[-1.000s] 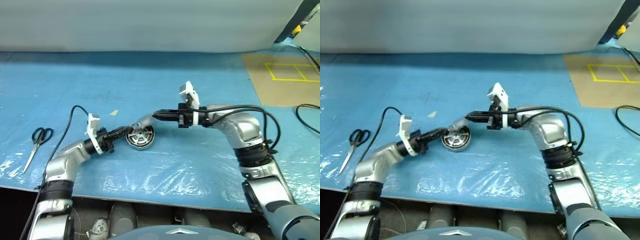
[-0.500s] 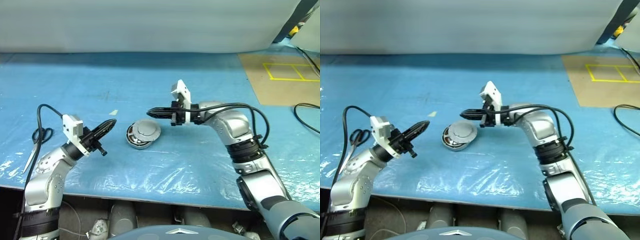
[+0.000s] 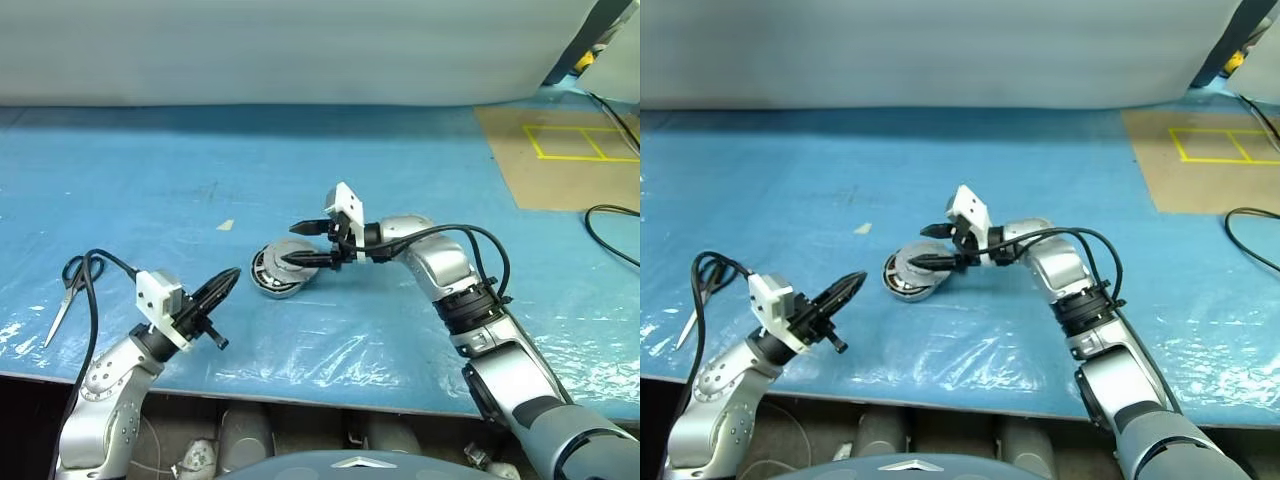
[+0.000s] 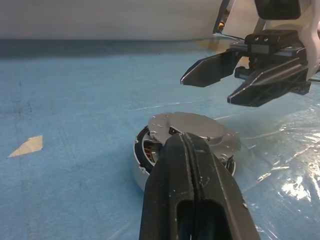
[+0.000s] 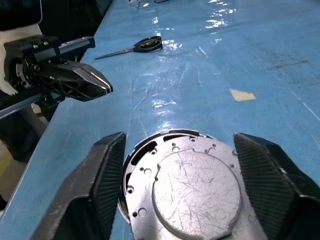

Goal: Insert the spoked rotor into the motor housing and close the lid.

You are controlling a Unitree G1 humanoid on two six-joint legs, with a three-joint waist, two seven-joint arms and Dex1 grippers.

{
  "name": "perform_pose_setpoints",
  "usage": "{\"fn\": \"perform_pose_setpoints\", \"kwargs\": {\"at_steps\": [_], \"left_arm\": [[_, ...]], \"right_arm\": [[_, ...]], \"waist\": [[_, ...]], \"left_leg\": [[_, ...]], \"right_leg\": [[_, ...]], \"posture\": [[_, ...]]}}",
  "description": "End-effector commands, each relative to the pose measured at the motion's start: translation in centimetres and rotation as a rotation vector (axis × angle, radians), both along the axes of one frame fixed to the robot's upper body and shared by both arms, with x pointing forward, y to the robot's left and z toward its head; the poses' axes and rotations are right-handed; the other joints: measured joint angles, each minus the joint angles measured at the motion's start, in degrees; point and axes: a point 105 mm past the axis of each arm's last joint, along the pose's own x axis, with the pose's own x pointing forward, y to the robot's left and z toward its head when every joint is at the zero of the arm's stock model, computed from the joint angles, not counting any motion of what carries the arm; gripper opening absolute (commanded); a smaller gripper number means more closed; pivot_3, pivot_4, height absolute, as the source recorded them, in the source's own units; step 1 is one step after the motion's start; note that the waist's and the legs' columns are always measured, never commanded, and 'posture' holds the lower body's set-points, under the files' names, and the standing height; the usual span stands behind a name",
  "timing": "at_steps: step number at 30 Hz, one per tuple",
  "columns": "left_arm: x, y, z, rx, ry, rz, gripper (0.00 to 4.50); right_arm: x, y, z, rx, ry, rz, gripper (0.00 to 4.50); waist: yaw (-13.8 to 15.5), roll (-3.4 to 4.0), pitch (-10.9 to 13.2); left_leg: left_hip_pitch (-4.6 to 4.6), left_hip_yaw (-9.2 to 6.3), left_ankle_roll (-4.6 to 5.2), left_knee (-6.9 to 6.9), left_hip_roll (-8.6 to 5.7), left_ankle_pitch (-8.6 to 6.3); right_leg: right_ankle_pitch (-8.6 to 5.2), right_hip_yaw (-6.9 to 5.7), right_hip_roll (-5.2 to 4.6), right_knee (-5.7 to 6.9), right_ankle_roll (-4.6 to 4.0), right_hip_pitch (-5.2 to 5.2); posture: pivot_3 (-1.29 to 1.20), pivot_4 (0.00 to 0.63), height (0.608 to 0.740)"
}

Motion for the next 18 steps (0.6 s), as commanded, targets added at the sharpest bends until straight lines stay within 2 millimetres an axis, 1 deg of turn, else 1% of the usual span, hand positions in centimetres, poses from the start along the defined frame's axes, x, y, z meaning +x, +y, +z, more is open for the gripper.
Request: {"fn": "perform_pose_setpoints", "kwargs": {"at_steps": [1,7,13,16,18], "left_arm": [[-0.4,-0.5,1.1,0.013,-0.052,-0.004,0.00],[-0.3,-0.9,1.4,0.010,-0.053,0.000,0.00],[0.0,-0.9,1.6,0.008,-0.057,0.004,0.00],[0.1,-0.8,1.5,0.010,-0.056,0.007,0.00],[0.1,-0.8,1.4,0.010,-0.056,0.011,0.00]], "right_arm": [[-0.3,0.5,0.3,0.011,-0.028,0.033,4.48],[0.9,1.0,-1.3,-0.017,-0.052,-0.035,4.48],[1.0,1.1,-3.2,-0.079,-0.061,-0.039,4.48],[1.1,1.2,-3.6,-0.097,-0.080,-0.042,4.48],[1.1,1.3,-3.6,-0.103,-0.093,-0.038,4.10]], "waist": [[-0.06,0.00,0.00],[-0.49,0.00,0.00],[-1.09,0.00,0.00],[-1.15,0.00,0.00],[-1.24,0.00,0.00]], "left_leg": [[0.00,0.00,0.00,0.05,0.02,0.00],[-0.01,0.01,0.00,0.09,0.03,0.00],[-0.03,0.01,0.00,0.12,0.03,0.00],[-0.02,0.01,0.00,0.13,0.04,0.00],[0.00,0.01,0.01,0.14,0.04,0.00]], "right_leg": [[0.00,0.00,0.01,0.03,0.00,0.00],[0.00,0.01,0.03,0.05,-0.01,0.00],[0.01,0.01,0.03,0.06,-0.02,0.00],[0.01,0.01,0.03,0.07,-0.02,0.01],[0.01,0.02,0.03,0.10,-0.02,0.01]], "posture": [[0.00,0.150,0.740],[0.00,0.150,0.740],[0.00,0.150,0.740],[0.00,0.150,0.740],[0.00,0.150,0.740]]}}
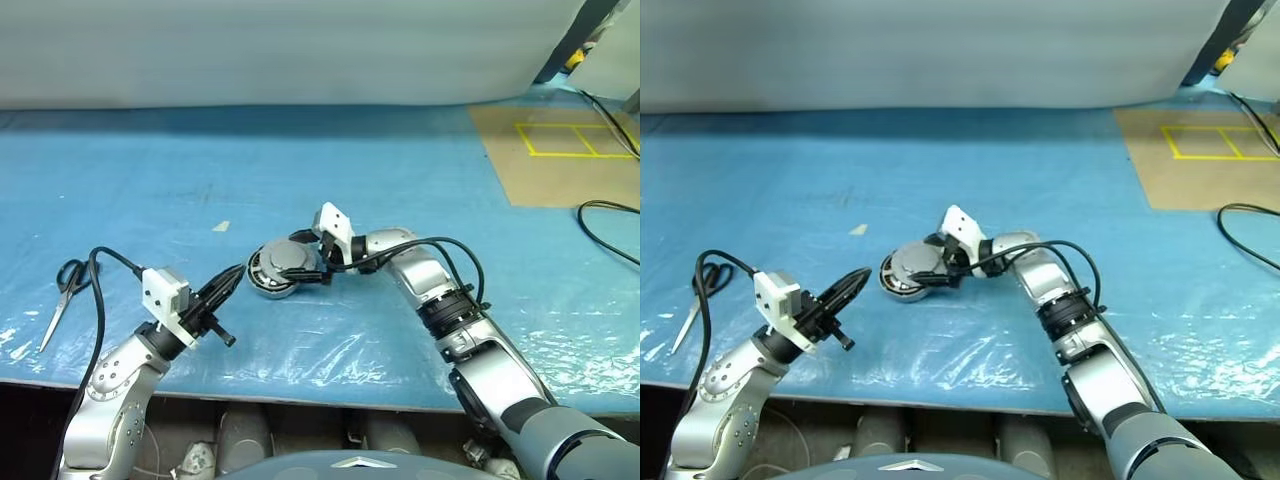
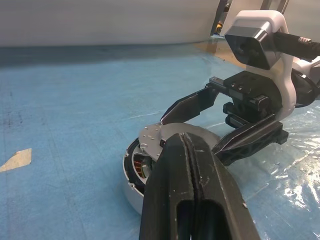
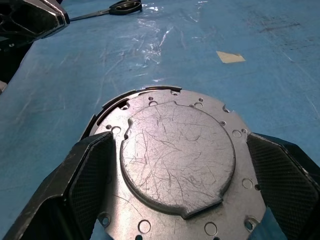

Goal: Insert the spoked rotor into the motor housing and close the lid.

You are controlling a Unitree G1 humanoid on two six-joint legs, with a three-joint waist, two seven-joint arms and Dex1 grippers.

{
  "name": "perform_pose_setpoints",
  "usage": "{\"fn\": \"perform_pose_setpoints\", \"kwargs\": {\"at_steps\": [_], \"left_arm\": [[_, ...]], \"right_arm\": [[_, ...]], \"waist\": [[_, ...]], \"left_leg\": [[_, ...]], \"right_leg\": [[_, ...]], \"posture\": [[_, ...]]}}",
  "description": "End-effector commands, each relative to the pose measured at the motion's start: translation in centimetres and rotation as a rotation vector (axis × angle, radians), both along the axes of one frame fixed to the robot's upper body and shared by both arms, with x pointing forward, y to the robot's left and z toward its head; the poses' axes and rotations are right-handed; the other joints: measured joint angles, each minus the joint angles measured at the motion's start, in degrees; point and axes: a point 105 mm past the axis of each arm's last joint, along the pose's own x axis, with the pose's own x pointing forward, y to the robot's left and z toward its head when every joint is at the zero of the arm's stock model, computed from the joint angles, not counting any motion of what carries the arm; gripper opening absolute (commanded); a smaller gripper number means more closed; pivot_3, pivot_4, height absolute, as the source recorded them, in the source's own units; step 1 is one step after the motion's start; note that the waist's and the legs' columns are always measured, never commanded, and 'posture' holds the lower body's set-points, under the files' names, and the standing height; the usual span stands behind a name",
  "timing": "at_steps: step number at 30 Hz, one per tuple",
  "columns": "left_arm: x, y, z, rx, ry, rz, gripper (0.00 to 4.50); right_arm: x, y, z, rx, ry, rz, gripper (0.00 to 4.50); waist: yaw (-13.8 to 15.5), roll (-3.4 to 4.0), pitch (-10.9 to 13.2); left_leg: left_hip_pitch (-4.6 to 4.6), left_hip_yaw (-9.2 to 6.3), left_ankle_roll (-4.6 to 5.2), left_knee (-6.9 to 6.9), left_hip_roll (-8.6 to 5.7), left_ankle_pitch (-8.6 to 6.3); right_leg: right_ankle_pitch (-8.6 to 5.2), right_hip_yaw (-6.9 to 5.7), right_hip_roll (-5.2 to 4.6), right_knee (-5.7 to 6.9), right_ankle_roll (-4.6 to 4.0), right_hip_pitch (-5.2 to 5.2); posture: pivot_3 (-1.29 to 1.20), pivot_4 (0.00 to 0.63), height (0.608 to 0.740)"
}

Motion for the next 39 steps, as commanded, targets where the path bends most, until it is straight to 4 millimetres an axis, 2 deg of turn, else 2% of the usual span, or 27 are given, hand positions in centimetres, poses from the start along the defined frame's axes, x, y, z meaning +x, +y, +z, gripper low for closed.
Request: {"fn": "perform_pose_setpoints", "kwargs": {"at_steps": [1,4,13,18,25,31,34,39], "left_arm": [[-0.1,0.1,0.7,0.005,-0.038,0.002,0.00],[0.0,0.5,0.6,0.006,-0.040,0.025,0.00],[-0.1,2.5,0.5,0.018,-0.045,0.119,0.00],[-0.3,2.7,0.0,0.020,-0.027,0.129,0.00],[-0.3,2.7,-0.8,0.015,-0.005,0.133,0.00],[0.1,2.5,-1.0,0.009,-0.003,0.130,0.00],[0.2,2.4,-1.1,0.008,-0.001,0.130,0.00],[0.3,2.3,-1.1,0.004,-0.001,0.132,0.00]], "right_arm": [[0.0,0.5,-0.1,-0.022,-0.037,0.014,3.88],[0.2,0.8,0.4,-0.018,-0.059,0.014,2.96],[0.3,2.0,2.2,-0.007,-0.105,0.005,2.95],[0.5,3.0,3.7,-0.007,-0.116,-0.019,2.95],[0.3,3.6,4.3,-0.100,-0.206,-0.010,2.95],[0.2,5.0,4.9,-0.074,-0.133,-0.035,2.95],[0.0,5.7,5.1,-0.031,-0.038,-0.058,2.95],[-0.1,6.0,3.7,-0.049,-0.010,-0.091,2.95]], "waist": [[-0.05,0.00,0.00],[-0.10,0.00,0.00],[-0.13,0.00,0.00],[-0.04,0.01,0.00],[-0.02,0.01,0.00],[-0.12,0.01,0.00],[-0.07,0.01,0.00],[-0.01,0.01,0.00]], "left_leg": [[0.03,0.00,0.00,0.01,0.00,0.00],[0.10,0.02,0.01,0.03,0.03,-0.01],[0.18,0.05,0.01,0.10,0.18,-0.01],[0.15,0.06,0.01,0.09,0.18,-0.01],[0.14,0.06,-0.01,0.08,0.18,0.00],[0.15,0.06,-0.01,0.08,0.19,0.00],[0.15,0.06,-0.02,0.07,0.22,0.00],[0.11,0.06,-0.02,0.06,0.20,0.00]], "right_leg": [[0.00,0.00,0.00,0.02,-0.01,0.02],[0.00,0.02,0.02,0.06,-0.02,0.06],[0.06,0.03,0.16,0.09,-0.12,0.10],[0.06,0.03,0.16,0.05,-0.12,0.09],[0.07,0.02,0.16,0.02,-0.12,0.08],[0.07,0.03,0.16,0.05,-0.11,0.08],[0.07,0.03,0.20,0.04,-0.11,0.07],[0.07,0.02,0.18,0.00,-0.11,0.07]], "posture": [[0.00,0.150,0.740],[0.00,0.150,0.740],[0.00,0.150,0.740],[0.00,0.150,0.740],[0.00,0.150,0.740],[0.00,0.150,0.740],[0.00,0.150,0.740],[0.00,0.150,0.740]]}}
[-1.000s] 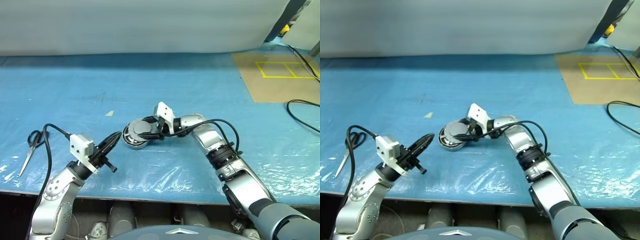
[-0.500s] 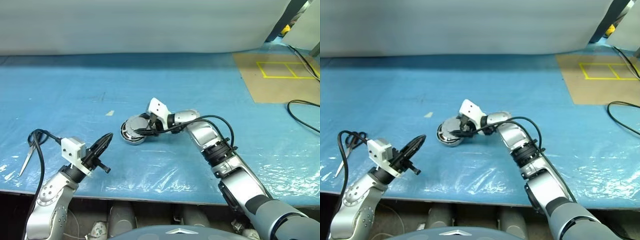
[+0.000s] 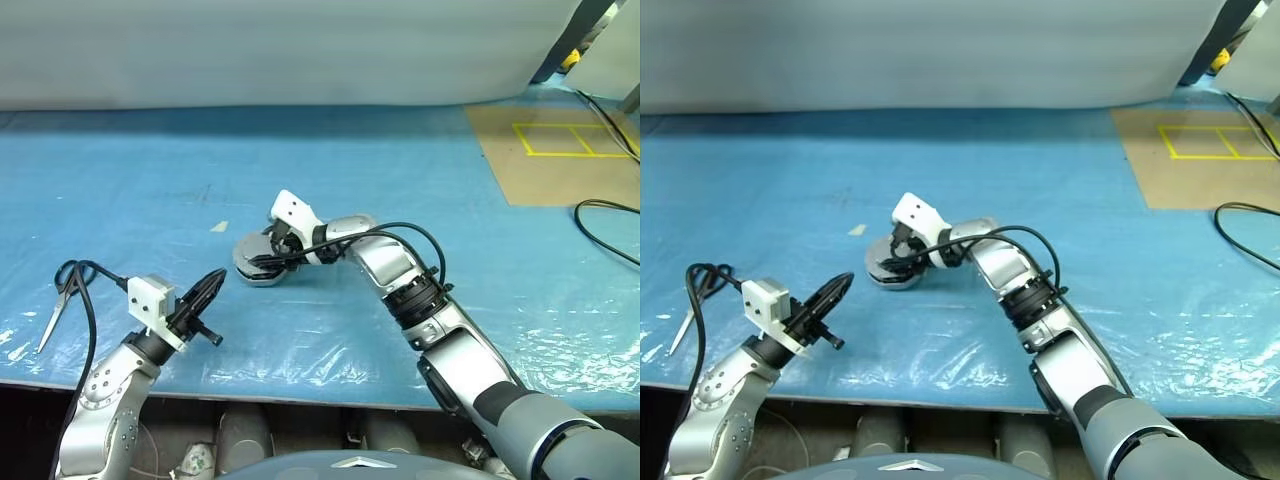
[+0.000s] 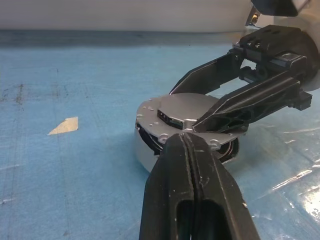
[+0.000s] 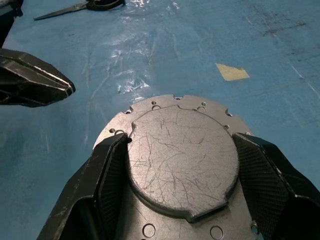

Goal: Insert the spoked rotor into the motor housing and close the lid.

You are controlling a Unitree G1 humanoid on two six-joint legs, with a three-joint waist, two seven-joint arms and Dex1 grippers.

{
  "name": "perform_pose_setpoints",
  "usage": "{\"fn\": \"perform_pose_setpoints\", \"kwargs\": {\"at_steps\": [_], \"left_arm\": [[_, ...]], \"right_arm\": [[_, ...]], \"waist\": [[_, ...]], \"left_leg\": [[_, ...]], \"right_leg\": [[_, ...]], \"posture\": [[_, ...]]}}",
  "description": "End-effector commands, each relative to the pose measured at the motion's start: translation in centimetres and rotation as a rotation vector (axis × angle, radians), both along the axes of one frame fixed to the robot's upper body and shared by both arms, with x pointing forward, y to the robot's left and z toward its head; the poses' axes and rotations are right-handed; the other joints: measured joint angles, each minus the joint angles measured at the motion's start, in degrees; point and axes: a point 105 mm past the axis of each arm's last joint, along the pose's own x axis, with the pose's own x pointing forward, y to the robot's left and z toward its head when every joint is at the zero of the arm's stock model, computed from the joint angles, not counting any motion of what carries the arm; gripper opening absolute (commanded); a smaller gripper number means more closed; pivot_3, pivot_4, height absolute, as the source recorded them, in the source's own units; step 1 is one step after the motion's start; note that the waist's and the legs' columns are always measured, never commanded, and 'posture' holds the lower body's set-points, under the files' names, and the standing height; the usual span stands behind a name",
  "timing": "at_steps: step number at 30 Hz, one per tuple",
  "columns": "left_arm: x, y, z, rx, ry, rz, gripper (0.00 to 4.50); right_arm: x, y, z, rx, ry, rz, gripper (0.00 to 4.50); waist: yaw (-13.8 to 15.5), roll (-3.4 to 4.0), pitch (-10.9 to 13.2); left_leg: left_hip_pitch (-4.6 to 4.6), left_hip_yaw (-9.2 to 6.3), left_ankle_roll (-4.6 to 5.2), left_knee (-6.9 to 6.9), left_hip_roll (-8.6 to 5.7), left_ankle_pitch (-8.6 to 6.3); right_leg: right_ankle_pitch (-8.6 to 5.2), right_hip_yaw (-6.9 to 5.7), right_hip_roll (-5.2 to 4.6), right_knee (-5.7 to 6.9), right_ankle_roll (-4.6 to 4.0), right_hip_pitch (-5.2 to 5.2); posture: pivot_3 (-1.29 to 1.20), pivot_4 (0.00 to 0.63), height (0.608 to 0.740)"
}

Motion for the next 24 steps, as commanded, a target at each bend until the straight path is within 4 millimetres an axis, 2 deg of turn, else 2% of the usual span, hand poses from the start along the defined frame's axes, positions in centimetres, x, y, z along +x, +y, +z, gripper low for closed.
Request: {"fn": "perform_pose_setpoints", "kwargs": {"at_steps": [1,6,13,17,24], "left_arm": [[0.1,-0.1,0.8,0.003,-0.042,0.002,0.00],[0.1,0.0,0.9,0.004,-0.048,0.007,0.00],[0.4,-0.2,1.1,0.001,-0.055,0.002,0.00],[0.5,-0.3,1.0,-0.001,-0.055,-0.004,0.00],[0.5,-0.4,1.0,0.000,-0.056,-0.009,0.00]], "right_arm": [[-0.2,0.5,1.1,0.033,-0.055,0.004,2.95],[-0.8,0.1,-1.4,-0.027,-0.096,0.033,2.95],[-0.4,-0.4,-3.1,-0.027,-0.066,-0.031,2.95],[0.0,-0.5,-3.8,-0.023,-0.025,-0.090,2.95],[0.3,-1.8,-5.9,-0.131,-0.073,-0.100,2.95]], "waist": [[0.03,0.00,0.00],[0.04,-0.01,0.00],[0.00,-0.01,-0.01],[-0.07,0.00,-0.01],[-0.03,0.14,-0.10]], "left_leg": [[0.00,0.00,0.00,0.00,0.00,0.00],[0.03,0.00,-0.01,0.00,0.00,0.00],[0.19,0.00,-0.01,0.00,-0.01,0.00],[0.58,0.03,-0.01,-0.04,0.00,-0.01],[0.99,0.02,0.01,-0.03,-0.01,-0.02]], "right_leg": [[0.00,0.00,0.00,0.01,0.00,0.00],[0.01,0.00,0.00,0.01,0.01,0.02],[0.00,0.02,-0.01,0.04,0.01,0.13],[-0.01,0.04,-0.01,0.02,-0.01,0.49],[-0.01,0.06,-0.02,0.06,-0.01,0.89]], "posture": [[0.00,0.150,0.740],[0.00,0.150,0.740],[0.00,0.150,0.740],[0.00,0.150,0.740],[0.00,0.150,0.740]]}}
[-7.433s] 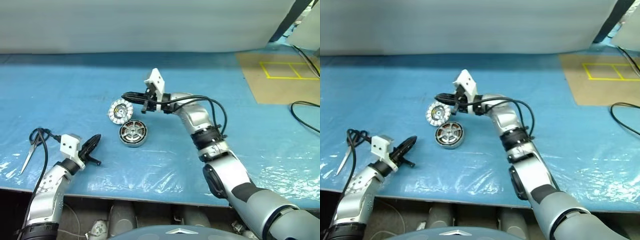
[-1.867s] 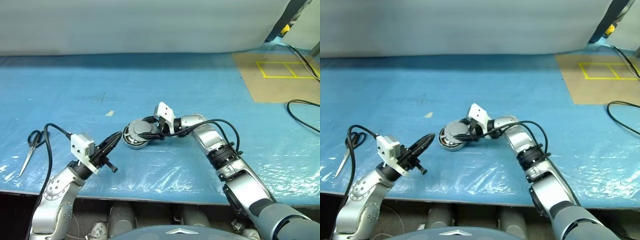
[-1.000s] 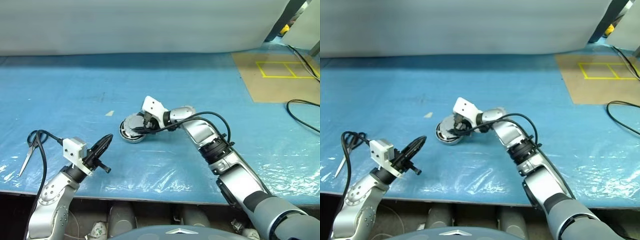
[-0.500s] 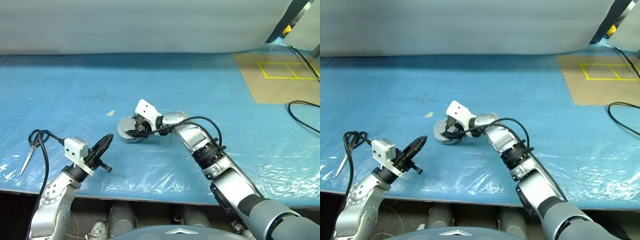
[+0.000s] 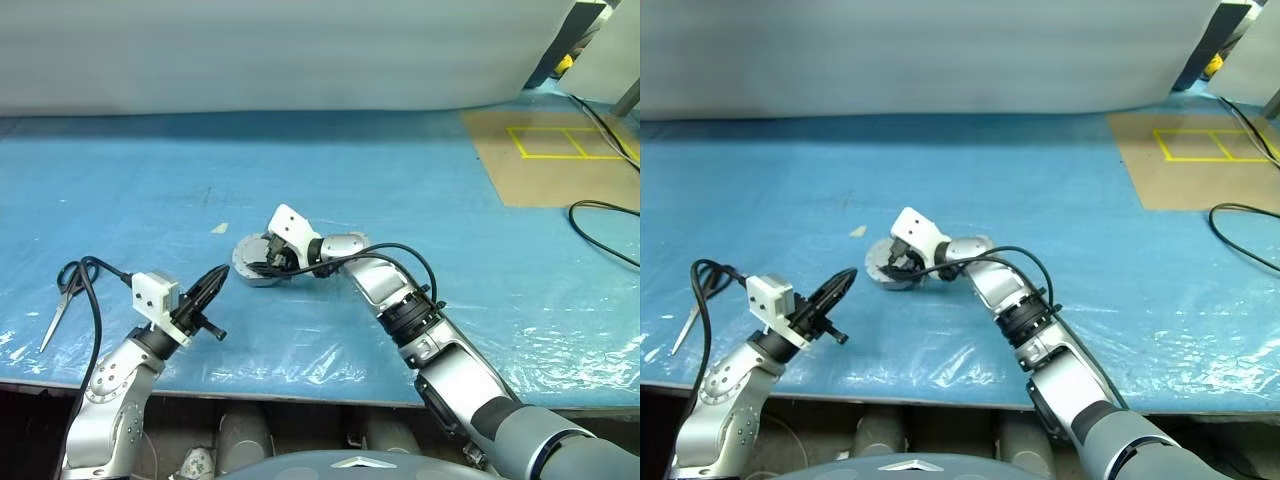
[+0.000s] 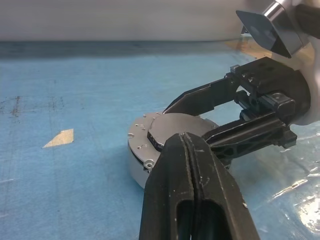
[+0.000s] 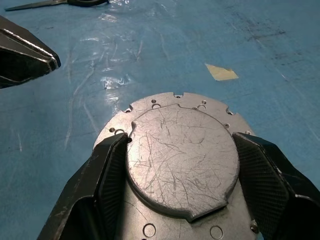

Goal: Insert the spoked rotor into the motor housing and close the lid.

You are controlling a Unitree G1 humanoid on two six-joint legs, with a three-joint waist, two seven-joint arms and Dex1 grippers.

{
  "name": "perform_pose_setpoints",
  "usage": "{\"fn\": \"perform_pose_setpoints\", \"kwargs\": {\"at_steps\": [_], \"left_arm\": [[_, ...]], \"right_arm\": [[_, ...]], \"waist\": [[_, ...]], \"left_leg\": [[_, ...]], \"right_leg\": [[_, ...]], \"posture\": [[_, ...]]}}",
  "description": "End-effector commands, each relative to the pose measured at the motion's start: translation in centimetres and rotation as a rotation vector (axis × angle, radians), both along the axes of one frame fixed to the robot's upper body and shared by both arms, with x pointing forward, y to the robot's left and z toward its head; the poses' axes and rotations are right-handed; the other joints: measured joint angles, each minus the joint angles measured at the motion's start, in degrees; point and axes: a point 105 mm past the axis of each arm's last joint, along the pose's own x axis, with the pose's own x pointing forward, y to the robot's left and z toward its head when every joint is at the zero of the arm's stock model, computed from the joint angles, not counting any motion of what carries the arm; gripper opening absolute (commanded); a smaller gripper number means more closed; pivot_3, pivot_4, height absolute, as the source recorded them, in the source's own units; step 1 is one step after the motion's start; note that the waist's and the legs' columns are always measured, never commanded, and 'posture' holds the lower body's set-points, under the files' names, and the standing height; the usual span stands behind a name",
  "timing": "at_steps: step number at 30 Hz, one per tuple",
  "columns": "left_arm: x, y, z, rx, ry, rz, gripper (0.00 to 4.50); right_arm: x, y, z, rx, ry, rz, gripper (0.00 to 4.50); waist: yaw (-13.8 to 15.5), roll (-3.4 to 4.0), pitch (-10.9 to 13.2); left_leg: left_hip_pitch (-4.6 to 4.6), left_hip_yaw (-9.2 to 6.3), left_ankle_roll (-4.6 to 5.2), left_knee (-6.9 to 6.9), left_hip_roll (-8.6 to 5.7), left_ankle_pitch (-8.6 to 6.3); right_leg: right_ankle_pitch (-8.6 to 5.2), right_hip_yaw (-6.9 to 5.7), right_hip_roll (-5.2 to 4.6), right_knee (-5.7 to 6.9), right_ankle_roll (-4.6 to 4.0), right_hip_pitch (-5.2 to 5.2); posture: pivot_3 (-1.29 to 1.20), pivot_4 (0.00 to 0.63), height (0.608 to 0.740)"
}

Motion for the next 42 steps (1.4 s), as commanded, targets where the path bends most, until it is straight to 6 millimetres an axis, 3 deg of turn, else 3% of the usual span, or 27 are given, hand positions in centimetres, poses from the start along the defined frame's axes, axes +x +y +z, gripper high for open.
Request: {"fn": "perform_pose_setpoints", "kwargs": {"at_steps": [1,8,18,26,36,42], "left_arm": [[0.0,-0.1,0.9,0.007,-0.045,-0.004,0.00],[0.4,-0.4,0.9,0.007,-0.048,-0.015,0.00],[0.8,-0.4,0.7,0.009,-0.052,-0.024,0.00],[1.1,-0.6,0.7,0.010,-0.062,-0.035,0.00],[1.5,-0.8,0.8,0.012,-0.068,-0.042,0.00],[1.6,-0.9,0.9,0.014,-0.072,-0.046,0.00]], "right_arm": [[0.3,-1.7,-3.3,-0.115,0.038,-0.065,2.95],[0.5,-1.0,-2.7,-0.013,0.186,-0.135,2.95],[0.7,-2.4,-5.2,-0.166,0.046,-0.128,2.95],[-0.2,-2.9,-6.7,-0.242,0.059,-0.056,2.95],[0.2,-2.1,-5.7,-0.092,0.218,-0.141,2.95],[0.4,-2.8,-6.5,-0.143,0.139,-0.129,2.95]], "waist": [[0.01,0.08,-0.06],[-0.01,0.17,-0.12],[-0.02,0.32,-0.25],[0.00,0.40,-0.45],[-0.08,0.36,-0.71],[-0.06,0.33,-0.76]], "left_leg": [[0.03,0.00,0.00,0.00,-0.01,0.00],[0.08,0.00,0.05,-0.02,-0.01,-0.03],[0.08,0.00,0.03,-0.06,-0.04,-0.01],[0.47,-0.01,0.20,-0.50,-0.36,-0.12],[0.44,-0.01,0.21,-0.56,-0.49,-0.12],[0.47,-0.01,0.21,-0.60,-0.50,-0.12]], "right_leg": [[0.00,0.00,-0.01,0.00,0.00,0.03],[0.01,0.02,-0.01,0.02,0.00,0.05],[0.01,0.04,-0.02,-0.03,0.01,0.05],[-0.21,0.24,-0.14,-0.04,0.42,0.18],[-0.06,0.47,-0.12,-0.22,0.16,0.10],[-0.26,0.48,-0.12,-0.20,0.50,0.09]], "posture": [[0.00,0.150,0.740],[0.00,0.150,0.740],[0.00,0.150,0.740],[0.00,0.150,0.740],[0.00,0.150,0.740],[0.00,0.150,0.740]]}}
